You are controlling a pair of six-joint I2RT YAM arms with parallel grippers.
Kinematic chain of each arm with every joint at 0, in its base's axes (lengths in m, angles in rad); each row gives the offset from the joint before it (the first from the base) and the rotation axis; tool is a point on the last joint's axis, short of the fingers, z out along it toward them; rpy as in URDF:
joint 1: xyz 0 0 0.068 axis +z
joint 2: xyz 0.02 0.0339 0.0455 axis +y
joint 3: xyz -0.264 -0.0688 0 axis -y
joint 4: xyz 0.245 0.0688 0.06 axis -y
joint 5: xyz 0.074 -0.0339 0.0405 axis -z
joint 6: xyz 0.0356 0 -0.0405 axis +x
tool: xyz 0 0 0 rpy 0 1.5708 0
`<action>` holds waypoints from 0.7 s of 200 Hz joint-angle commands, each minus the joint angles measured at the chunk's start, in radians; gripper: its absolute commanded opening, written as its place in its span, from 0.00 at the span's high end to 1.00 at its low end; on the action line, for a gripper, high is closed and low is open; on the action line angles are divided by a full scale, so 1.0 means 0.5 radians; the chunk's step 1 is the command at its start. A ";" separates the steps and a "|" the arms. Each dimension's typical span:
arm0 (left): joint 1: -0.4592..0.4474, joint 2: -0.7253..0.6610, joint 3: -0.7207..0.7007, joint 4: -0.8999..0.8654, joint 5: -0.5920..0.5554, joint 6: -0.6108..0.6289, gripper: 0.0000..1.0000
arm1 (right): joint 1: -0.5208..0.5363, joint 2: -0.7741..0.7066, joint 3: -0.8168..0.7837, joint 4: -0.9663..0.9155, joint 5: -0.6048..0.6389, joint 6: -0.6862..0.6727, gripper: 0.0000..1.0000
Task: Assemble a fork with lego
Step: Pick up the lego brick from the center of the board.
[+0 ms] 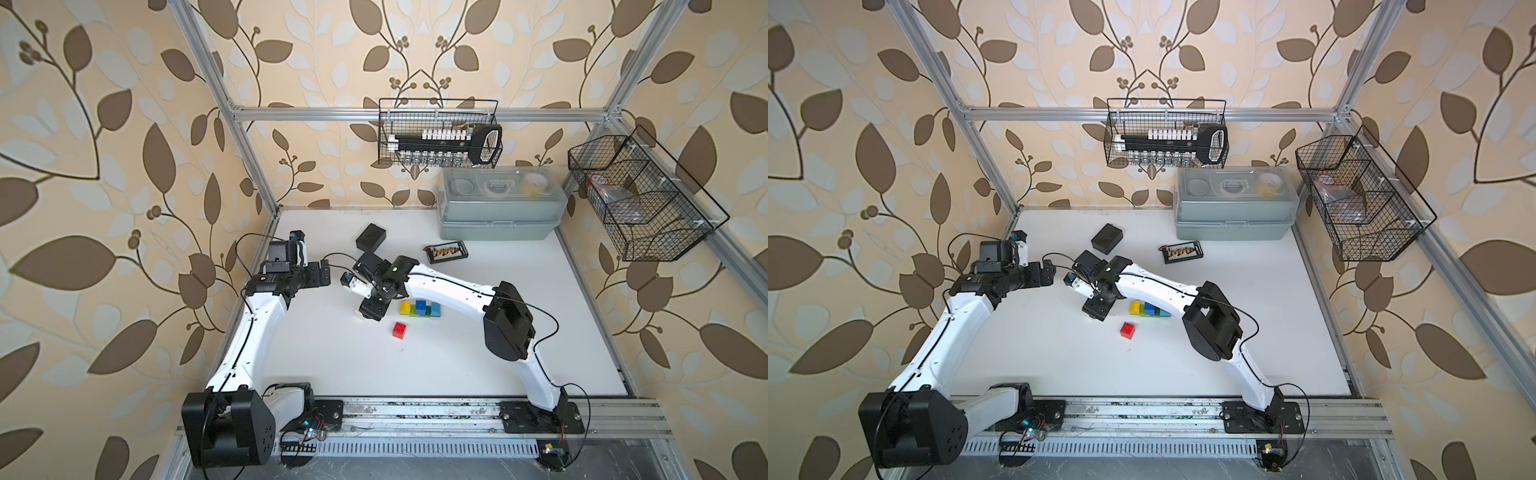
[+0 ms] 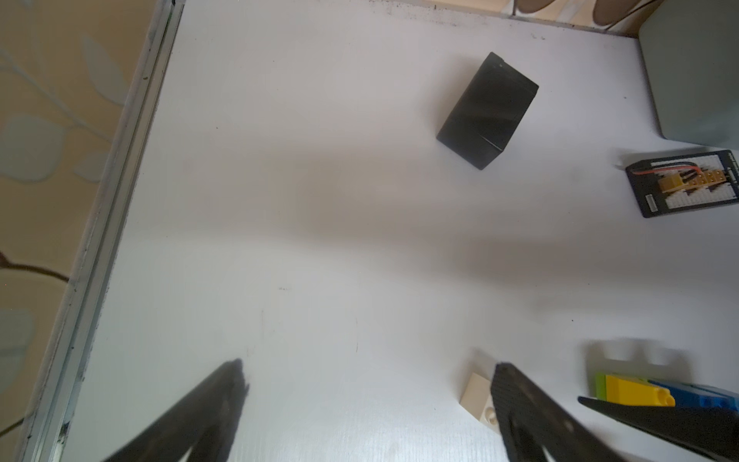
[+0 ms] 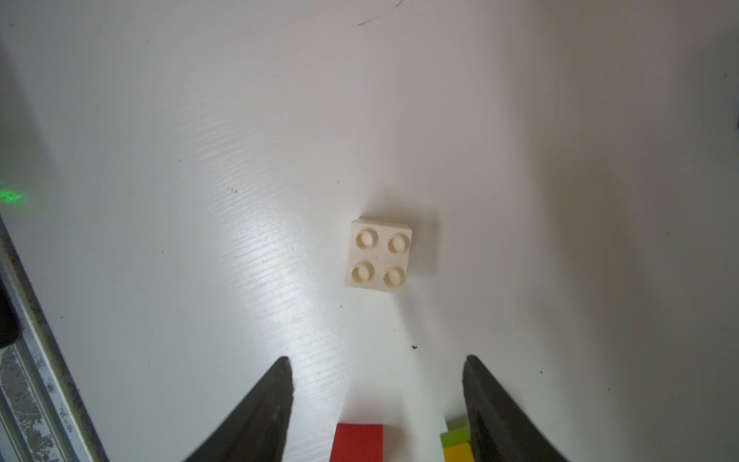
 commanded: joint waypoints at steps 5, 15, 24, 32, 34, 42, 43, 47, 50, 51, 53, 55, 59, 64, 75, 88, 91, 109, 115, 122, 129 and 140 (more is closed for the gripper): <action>0.083 -0.069 -0.057 -0.026 -0.077 -0.122 0.01 | 0.012 0.115 0.130 -0.073 -0.063 0.128 0.33; 0.119 -0.084 -0.098 -0.016 -0.055 -0.152 0.01 | 0.014 0.150 0.171 -0.075 -0.078 0.158 0.33; 0.146 -0.096 -0.132 -0.010 -0.041 -0.174 0.01 | 0.012 0.178 0.202 -0.071 -0.074 0.186 0.33; 0.167 -0.106 -0.160 -0.006 -0.032 -0.192 0.01 | 0.012 0.202 0.228 -0.064 -0.073 0.208 0.33; 0.170 -0.109 -0.167 -0.006 -0.031 -0.195 0.01 | 0.012 0.209 0.236 -0.062 -0.071 0.211 0.33; 0.183 -0.120 -0.187 -0.002 -0.033 -0.207 0.01 | 0.012 0.235 0.260 -0.052 -0.071 0.230 0.33; 0.184 -0.121 -0.190 -0.001 -0.033 -0.208 0.01 | 0.013 0.238 0.263 -0.052 -0.071 0.232 0.33; 0.187 -0.128 -0.197 -0.002 -0.034 -0.214 0.01 | 0.012 0.250 0.273 -0.048 -0.072 0.240 0.33; 0.190 -0.131 -0.204 0.000 -0.036 -0.218 0.01 | 0.014 0.262 0.285 -0.046 -0.073 0.245 0.33; 0.190 -0.133 -0.207 0.000 -0.037 -0.219 0.01 | 0.014 0.265 0.289 -0.046 -0.073 0.248 0.33; 0.192 -0.134 -0.211 0.001 -0.035 -0.221 0.01 | 0.012 0.270 0.296 -0.046 -0.073 0.252 0.33; 0.193 -0.137 -0.214 0.001 -0.037 -0.222 0.01 | 0.014 0.277 0.303 -0.046 -0.071 0.255 0.33; 0.195 -0.142 -0.220 -0.002 -0.037 -0.224 0.01 | 0.013 0.292 0.318 -0.045 -0.074 0.264 0.33; 0.197 -0.148 -0.227 -0.003 -0.041 -0.227 0.01 | 0.014 0.308 0.335 -0.045 -0.075 0.276 0.33; 0.200 -0.161 -0.242 -0.008 -0.041 -0.228 0.01 | 0.014 0.345 0.368 -0.044 -0.077 0.305 0.33; 0.203 -0.174 -0.255 -0.009 -0.037 -0.227 0.01 | 0.014 0.379 0.387 -0.035 -0.067 0.337 0.33; 0.203 -0.174 -0.256 -0.012 -0.033 -0.225 0.01 | 0.013 0.386 0.388 -0.033 -0.057 0.344 0.33; 0.203 -0.189 -0.266 -0.030 -0.018 -0.210 0.01 | 0.014 0.420 0.396 -0.027 -0.030 0.376 0.33; 0.203 -0.198 -0.272 -0.031 -0.018 -0.210 0.01 | 0.013 0.429 0.395 -0.026 -0.025 0.386 0.34; 0.203 -0.208 -0.285 -0.033 -0.018 -0.209 0.01 | 0.013 0.438 0.393 -0.023 -0.022 0.397 0.34; 0.203 -0.217 -0.291 -0.033 -0.016 -0.210 0.01 | 0.014 0.443 0.392 -0.018 -0.016 0.406 0.35; 0.203 -0.226 -0.301 -0.033 -0.013 -0.210 0.01 | 0.011 0.459 0.398 -0.013 -0.016 0.416 0.36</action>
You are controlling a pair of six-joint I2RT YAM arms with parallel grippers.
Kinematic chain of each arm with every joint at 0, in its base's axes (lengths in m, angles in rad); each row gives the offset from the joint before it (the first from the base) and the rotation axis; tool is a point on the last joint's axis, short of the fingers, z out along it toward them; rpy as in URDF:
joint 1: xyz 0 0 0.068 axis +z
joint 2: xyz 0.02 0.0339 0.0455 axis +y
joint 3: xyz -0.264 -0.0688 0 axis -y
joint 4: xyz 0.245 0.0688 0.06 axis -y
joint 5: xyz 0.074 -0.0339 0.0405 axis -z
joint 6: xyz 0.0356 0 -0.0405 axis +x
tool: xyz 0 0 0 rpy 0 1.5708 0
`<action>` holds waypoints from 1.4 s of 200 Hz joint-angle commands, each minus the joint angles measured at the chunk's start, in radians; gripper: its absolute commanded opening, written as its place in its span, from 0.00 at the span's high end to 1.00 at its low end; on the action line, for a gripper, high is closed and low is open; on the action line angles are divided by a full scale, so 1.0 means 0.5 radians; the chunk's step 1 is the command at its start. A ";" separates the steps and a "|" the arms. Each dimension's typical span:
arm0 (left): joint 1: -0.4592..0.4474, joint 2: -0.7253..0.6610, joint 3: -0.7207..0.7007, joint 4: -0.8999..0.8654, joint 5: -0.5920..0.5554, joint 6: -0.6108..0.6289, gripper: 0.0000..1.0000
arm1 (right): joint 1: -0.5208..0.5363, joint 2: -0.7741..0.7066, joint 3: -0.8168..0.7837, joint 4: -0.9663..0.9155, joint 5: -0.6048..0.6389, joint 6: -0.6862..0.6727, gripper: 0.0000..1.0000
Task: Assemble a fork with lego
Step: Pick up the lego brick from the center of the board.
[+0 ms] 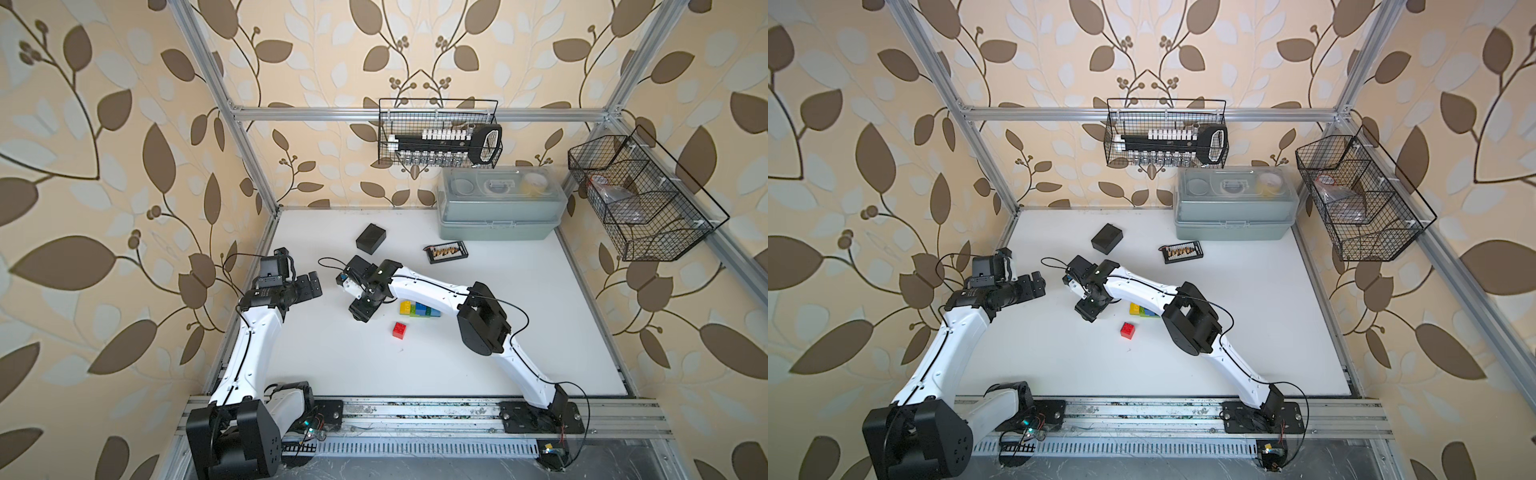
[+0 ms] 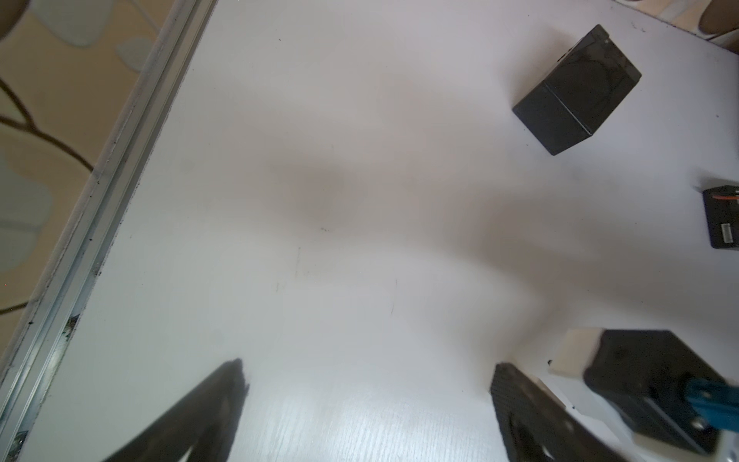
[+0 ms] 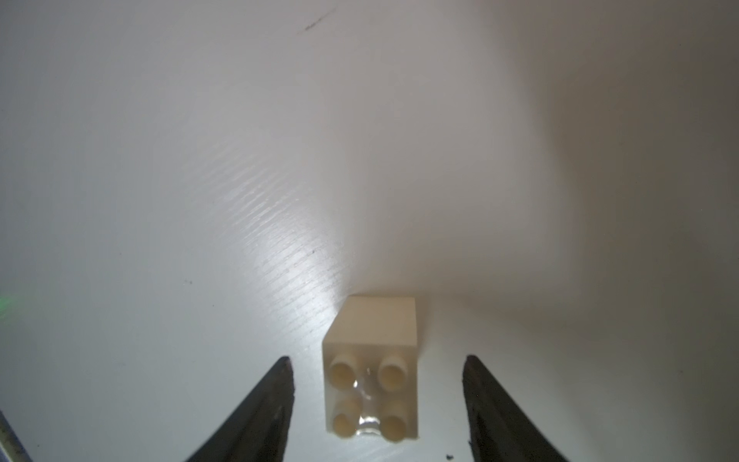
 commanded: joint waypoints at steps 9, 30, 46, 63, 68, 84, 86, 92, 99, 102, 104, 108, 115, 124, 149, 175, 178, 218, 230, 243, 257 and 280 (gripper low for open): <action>0.019 -0.067 -0.034 -0.023 0.017 -0.018 0.01 | 0.012 0.069 0.052 0.012 0.023 0.079 0.37; 0.018 -0.080 -0.040 -0.025 0.011 -0.007 0.01 | 0.015 0.073 0.052 0.038 0.032 0.092 0.41; 0.019 -0.081 -0.037 -0.026 0.012 0.000 0.01 | 0.014 0.073 0.053 0.054 0.035 0.103 0.44; 0.021 -0.081 -0.040 -0.024 0.018 0.000 0.01 | 0.012 0.066 0.046 0.069 0.047 0.123 0.45; 0.021 -0.081 -0.040 -0.024 0.018 0.000 0.01 | 0.013 0.063 0.043 0.077 0.050 0.126 0.45; 0.019 -0.081 -0.044 -0.020 0.017 0.003 0.01 | 0.015 0.047 0.026 0.090 0.068 0.129 0.47; 0.019 -0.081 -0.045 -0.019 0.017 0.002 0.01 | 0.015 0.045 0.023 0.092 0.071 0.129 0.47; 0.021 -0.081 -0.046 -0.021 0.020 0.001 0.01 | 0.015 0.039 0.016 0.096 0.075 0.126 0.48; 0.021 -0.081 -0.049 -0.016 0.022 0.001 0.01 | 0.015 0.036 0.012 0.097 0.082 0.123 0.50; 0.021 -0.081 -0.049 -0.019 0.024 0.002 0.01 | 0.015 0.035 0.010 0.097 0.081 0.121 0.50; 0.018 -0.081 -0.051 -0.017 0.024 0.002 0.01 | 0.015 0.033 0.009 0.097 0.081 0.120 0.51; 0.020 -0.081 -0.052 -0.016 0.026 0.003 0.01 | 0.015 0.031 0.007 0.096 0.081 0.117 0.53; 0.021 -0.081 -0.052 -0.016 0.025 0.003 0.01 | 0.014 0.026 0.003 0.097 0.083 0.115 0.55; 0.021 -0.081 -0.052 -0.015 0.027 0.002 0.01 | 0.015 0.018 -0.005 0.097 0.093 0.113 0.57; 0.021 -0.084 -0.052 -0.018 0.036 0.003 0.01 | 0.014 -0.028 -0.048 0.126 0.098 0.108 0.67; 0.021 -0.098 -0.033 -0.030 0.050 0.003 0.01 | 0.012 -0.121 -0.126 0.181 0.080 0.095 0.81; 0.021 -0.101 -0.029 -0.034 0.052 0.004 0.01 | 0.012 -0.135 -0.134 0.190 0.074 0.093 0.83; 0.021 -0.172 0.104 -0.111 0.143 0.095 0.01 | 0.000 -0.381 -0.245 0.259 0.020 -0.018 1.00; 0.020 -0.210 0.136 -0.111 0.220 0.144 0.01 | -0.010 -0.466 -0.293 0.273 0.025 -0.056 1.00; 0.021 -0.240 0.172 -0.119 0.306 0.187 0.01 | -0.018 -0.561 -0.342 0.275 0.020 -0.124 1.00; 0.018 -0.250 0.201 -0.127 0.425 0.214 0.01 | -0.022 -0.667 -0.419 0.280 0.012 -0.219 1.00; 0.009 -0.243 0.209 -0.120 0.655 0.245 0.01 | -0.035 -0.813 -0.524 0.259 0.023 -0.311 1.00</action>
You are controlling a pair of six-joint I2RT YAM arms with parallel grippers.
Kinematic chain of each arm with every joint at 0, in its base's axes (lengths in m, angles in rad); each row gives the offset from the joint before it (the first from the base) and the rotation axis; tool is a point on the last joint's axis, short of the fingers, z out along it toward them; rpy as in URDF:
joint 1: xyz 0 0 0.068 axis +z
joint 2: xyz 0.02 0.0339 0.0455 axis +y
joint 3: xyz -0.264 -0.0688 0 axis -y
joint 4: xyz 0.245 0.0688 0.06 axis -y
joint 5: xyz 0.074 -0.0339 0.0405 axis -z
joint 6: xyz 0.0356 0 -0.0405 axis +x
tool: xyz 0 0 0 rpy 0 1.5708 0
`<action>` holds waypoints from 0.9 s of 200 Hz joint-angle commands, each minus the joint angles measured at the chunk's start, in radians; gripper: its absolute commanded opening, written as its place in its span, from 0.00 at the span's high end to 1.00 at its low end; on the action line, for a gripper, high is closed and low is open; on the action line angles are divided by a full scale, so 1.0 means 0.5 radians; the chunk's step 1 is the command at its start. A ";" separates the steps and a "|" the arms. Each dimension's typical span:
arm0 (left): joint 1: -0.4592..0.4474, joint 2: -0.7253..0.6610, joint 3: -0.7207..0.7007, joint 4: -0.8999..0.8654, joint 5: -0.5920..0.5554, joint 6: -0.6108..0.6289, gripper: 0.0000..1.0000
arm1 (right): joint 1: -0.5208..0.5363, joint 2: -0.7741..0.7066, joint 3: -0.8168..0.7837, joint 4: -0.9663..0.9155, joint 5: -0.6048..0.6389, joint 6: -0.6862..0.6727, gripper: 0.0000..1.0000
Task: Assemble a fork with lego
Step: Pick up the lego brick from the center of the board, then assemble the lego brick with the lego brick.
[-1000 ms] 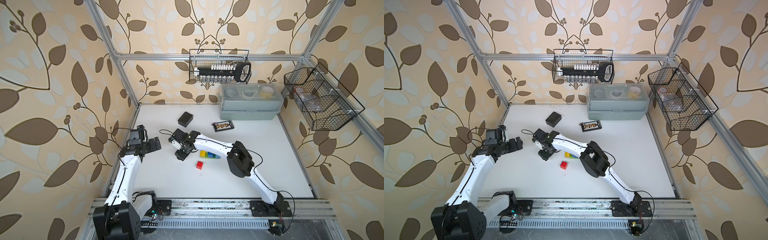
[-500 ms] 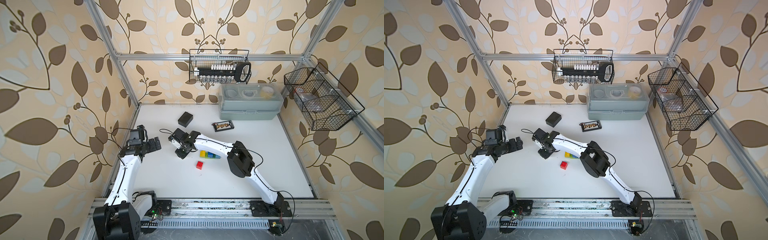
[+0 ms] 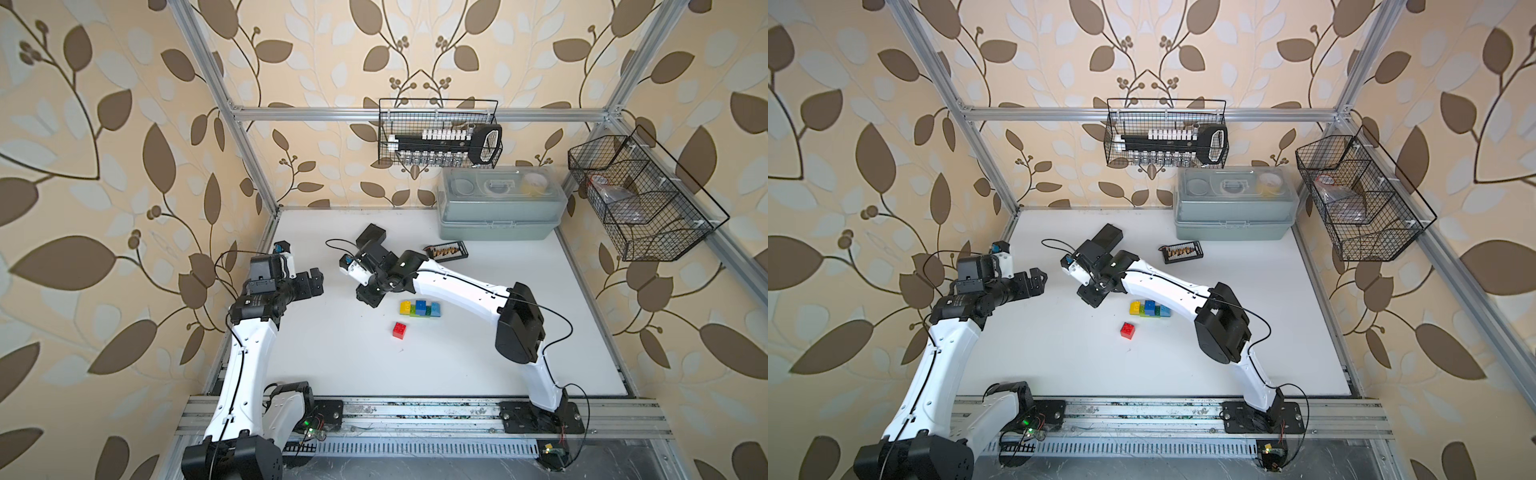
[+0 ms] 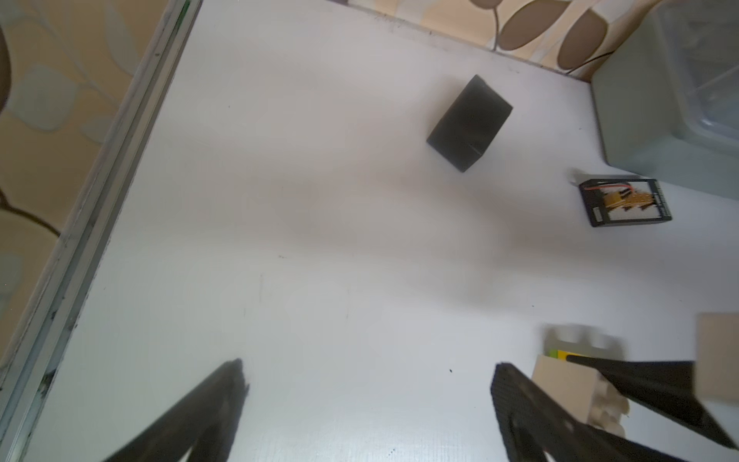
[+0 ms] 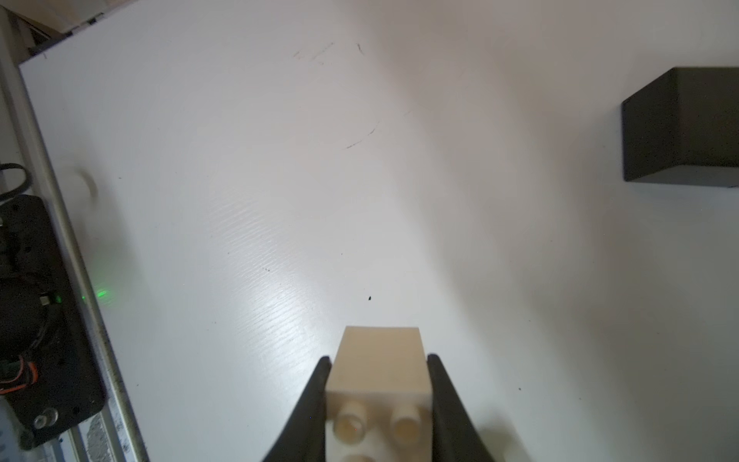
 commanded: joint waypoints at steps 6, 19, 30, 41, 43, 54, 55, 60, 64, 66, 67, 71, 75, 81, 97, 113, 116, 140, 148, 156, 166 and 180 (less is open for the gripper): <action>0.001 -0.018 0.052 0.006 0.367 0.097 0.01 | -0.019 -0.165 -0.122 -0.026 -0.009 -0.188 1.00; -0.012 -0.034 0.037 0.024 0.474 0.110 0.01 | -0.020 -0.220 -0.165 -0.078 0.026 -0.232 1.00; -0.025 -0.046 0.029 0.031 0.559 0.118 0.01 | -0.019 -0.271 -0.217 -0.104 0.039 -0.268 1.00; -0.042 -0.054 0.018 0.038 0.637 0.128 0.01 | -0.019 -0.329 -0.295 -0.101 0.055 -0.282 1.00; -0.047 -0.054 0.014 0.038 0.650 0.131 0.01 | -0.019 -0.341 -0.310 -0.098 0.056 -0.283 1.00; -0.069 -0.058 0.001 0.041 0.709 0.149 0.01 | -0.017 -0.400 -0.398 -0.074 0.063 -0.283 1.00; -0.072 -0.059 -0.002 0.041 0.713 0.153 0.01 | -0.016 -0.406 -0.409 -0.070 0.064 -0.281 1.00; -0.085 -0.063 -0.009 0.041 0.732 0.163 0.01 | -0.018 -0.433 -0.457 -0.050 0.063 -0.282 1.00; -0.096 -0.065 -0.015 0.041 0.745 0.172 0.01 | -0.016 -0.456 -0.502 -0.028 0.057 -0.284 1.00; -0.102 -0.066 -0.018 0.041 0.749 0.177 0.01 | -0.018 -0.470 -0.520 -0.014 0.054 -0.284 1.00; -0.105 -0.066 -0.020 0.041 0.751 0.179 0.01 | -0.019 -0.476 -0.530 -0.008 0.053 -0.285 1.00; -0.114 -0.068 -0.027 0.043 0.754 0.192 0.01 | -0.017 -0.501 -0.576 0.022 0.053 -0.280 1.00; -0.127 -0.069 -0.035 0.044 0.759 0.197 0.01 | -0.015 -0.525 -0.625 0.052 0.053 -0.282 1.00; -0.142 -0.072 -0.046 0.042 0.763 0.211 0.01 | -0.011 -0.563 -0.700 0.101 0.048 -0.284 1.00; -0.182 -0.072 -0.064 0.030 0.781 0.248 0.01 | 0.005 -0.663 -0.875 0.226 0.051 -0.303 1.00; -0.233 -0.075 -0.090 0.022 0.785 0.271 0.01 | 0.008 -0.715 -0.987 0.282 0.066 -0.305 1.00; -0.240 -0.075 -0.095 0.021 0.786 0.272 0.01 | 0.007 -0.719 -1.003 0.279 0.071 -0.305 1.00; -0.275 -0.086 -0.125 0.011 0.795 0.281 0.01 | 0.014 -0.718 -1.069 0.244 0.093 -0.289 1.00; -0.280 -0.092 -0.130 -0.006 0.821 0.305 0.01 | 0.017 -0.722 -1.092 0.244 0.090 -0.272 1.00; -0.287 -0.098 -0.124 -0.035 0.837 0.343 0.01 | 0.024 -0.726 -1.119 0.257 0.086 -0.265 1.00; -0.295 -0.112 -0.126 -0.067 0.827 0.384 0.01 | 0.034 -0.736 -1.155 0.281 0.063 -0.265 1.00; -0.301 -0.131 -0.140 -0.094 0.807 0.430 0.01 | 0.045 -0.745 -1.205 0.321 0.055 -0.266 1.00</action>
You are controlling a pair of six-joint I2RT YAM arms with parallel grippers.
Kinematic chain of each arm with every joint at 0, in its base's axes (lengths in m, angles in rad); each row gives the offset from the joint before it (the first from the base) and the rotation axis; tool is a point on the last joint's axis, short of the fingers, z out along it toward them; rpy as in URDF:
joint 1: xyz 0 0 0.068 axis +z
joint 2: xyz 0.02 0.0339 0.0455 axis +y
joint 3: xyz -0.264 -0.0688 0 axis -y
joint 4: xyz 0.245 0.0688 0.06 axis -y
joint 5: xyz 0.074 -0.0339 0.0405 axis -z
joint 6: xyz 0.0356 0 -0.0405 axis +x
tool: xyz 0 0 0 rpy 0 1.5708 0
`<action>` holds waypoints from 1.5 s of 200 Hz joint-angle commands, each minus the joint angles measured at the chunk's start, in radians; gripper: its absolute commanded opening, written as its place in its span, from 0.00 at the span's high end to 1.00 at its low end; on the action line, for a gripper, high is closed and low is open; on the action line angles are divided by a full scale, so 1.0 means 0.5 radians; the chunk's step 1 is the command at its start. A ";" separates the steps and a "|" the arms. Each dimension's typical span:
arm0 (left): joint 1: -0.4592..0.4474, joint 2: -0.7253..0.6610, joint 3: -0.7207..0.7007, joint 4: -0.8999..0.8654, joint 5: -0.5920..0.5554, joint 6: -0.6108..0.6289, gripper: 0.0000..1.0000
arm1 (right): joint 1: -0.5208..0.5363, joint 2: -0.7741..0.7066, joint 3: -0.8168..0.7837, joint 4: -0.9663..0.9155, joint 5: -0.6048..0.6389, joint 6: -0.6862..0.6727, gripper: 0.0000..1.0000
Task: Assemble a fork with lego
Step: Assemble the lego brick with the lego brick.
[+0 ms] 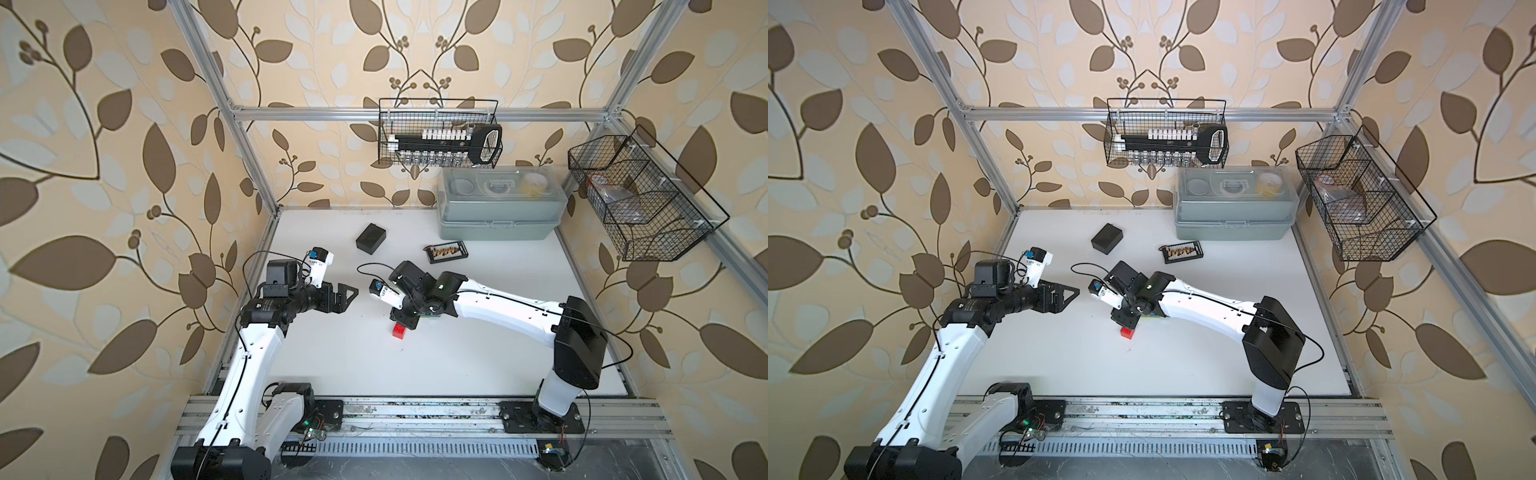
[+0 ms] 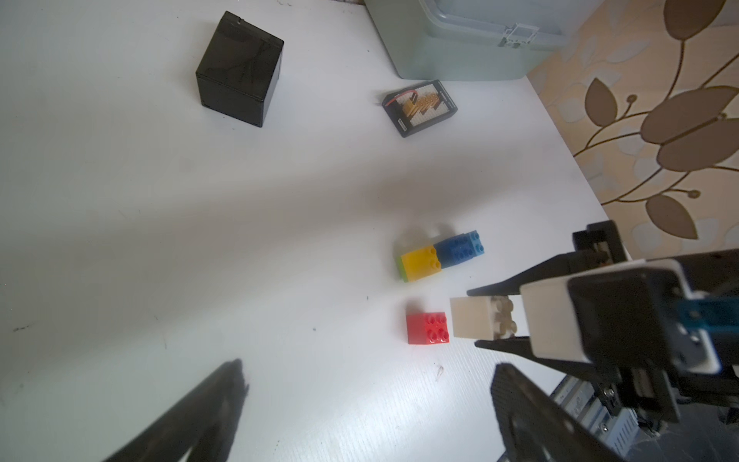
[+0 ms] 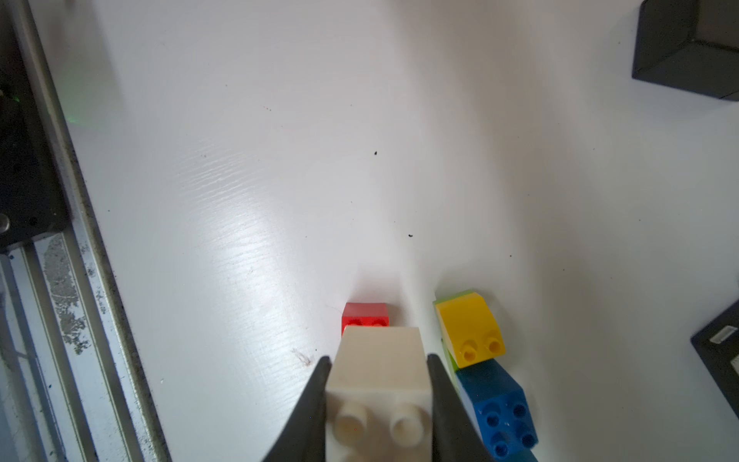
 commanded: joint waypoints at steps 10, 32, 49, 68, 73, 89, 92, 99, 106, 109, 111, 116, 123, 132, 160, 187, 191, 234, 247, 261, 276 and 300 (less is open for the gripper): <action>-0.023 -0.075 -0.023 -0.067 0.027 0.146 0.01 | 0.036 -0.053 -0.110 0.064 -0.012 0.009 1.00; -0.027 -0.076 -0.031 -0.077 -0.030 0.147 0.01 | 0.053 -0.034 -0.130 0.038 0.015 -0.008 1.00; -0.027 -0.073 -0.033 -0.070 -0.046 0.144 0.01 | 0.064 -0.032 -0.150 0.041 0.027 -0.024 1.00; -0.027 -0.059 -0.030 -0.065 -0.062 0.140 0.01 | 0.068 -0.025 -0.159 0.035 0.026 -0.040 1.00; -0.027 -0.055 -0.027 -0.065 -0.065 0.143 0.01 | 0.068 -0.018 -0.159 0.033 0.024 -0.041 1.00; -0.027 -0.045 -0.024 -0.065 -0.069 0.144 0.01 | 0.072 0.007 -0.156 0.009 0.005 -0.066 1.00; -0.027 -0.041 -0.022 -0.065 -0.072 0.144 0.01 | 0.073 0.013 -0.156 0.006 0.012 -0.067 1.00; -0.027 -0.041 -0.021 -0.065 -0.072 0.144 0.01 | 0.076 0.025 -0.150 -0.005 0.023 -0.074 1.00; -0.027 -0.041 -0.021 -0.062 -0.077 0.143 0.01 | 0.075 0.035 -0.147 -0.013 0.027 -0.078 1.00; -0.027 -0.042 -0.021 -0.062 -0.078 0.144 0.01 | 0.075 0.039 -0.145 -0.016 0.028 -0.081 1.00; -0.027 -0.042 -0.021 -0.062 -0.079 0.143 0.01 | 0.076 0.042 -0.144 -0.016 0.030 -0.078 1.00; -0.027 -0.043 -0.022 -0.062 -0.081 0.143 0.01 | 0.074 0.045 -0.144 -0.011 0.031 -0.078 1.00; -0.027 -0.041 -0.021 -0.063 -0.086 0.142 0.01 | 0.076 0.046 -0.145 0.000 0.031 -0.079 1.00; -0.027 -0.043 -0.021 -0.066 -0.090 0.143 0.01 | 0.074 0.052 -0.150 0.017 0.028 -0.081 1.00; -0.027 -0.043 -0.024 -0.065 -0.090 0.144 0.01 | 0.074 0.091 -0.136 0.022 0.027 -0.077 1.00; -0.030 -0.036 -0.024 -0.062 -0.090 0.145 0.01 | 0.076 0.115 -0.138 0.034 0.027 -0.068 1.00; -0.030 -0.035 -0.024 -0.062 -0.090 0.142 0.01 | 0.075 0.117 -0.138 0.036 0.031 -0.069 1.00; -0.030 -0.024 -0.018 -0.062 -0.093 0.144 0.01 | 0.075 0.147 -0.165 0.074 0.042 -0.081 1.00; -0.030 -0.027 -0.018 -0.063 -0.096 0.144 0.01 | 0.075 0.153 -0.168 0.080 0.044 -0.086 1.00; -0.030 -0.027 -0.018 -0.068 -0.101 0.144 0.01 | 0.074 0.162 -0.171 0.084 0.042 -0.086 1.00; -0.030 -0.030 -0.019 -0.068 -0.105 0.143 0.01 | 0.073 0.169 -0.180 0.089 0.051 -0.078 1.00; -0.030 -0.023 -0.014 -0.071 -0.112 0.145 0.01 | 0.072 0.171 -0.202 0.102 0.052 -0.080 1.00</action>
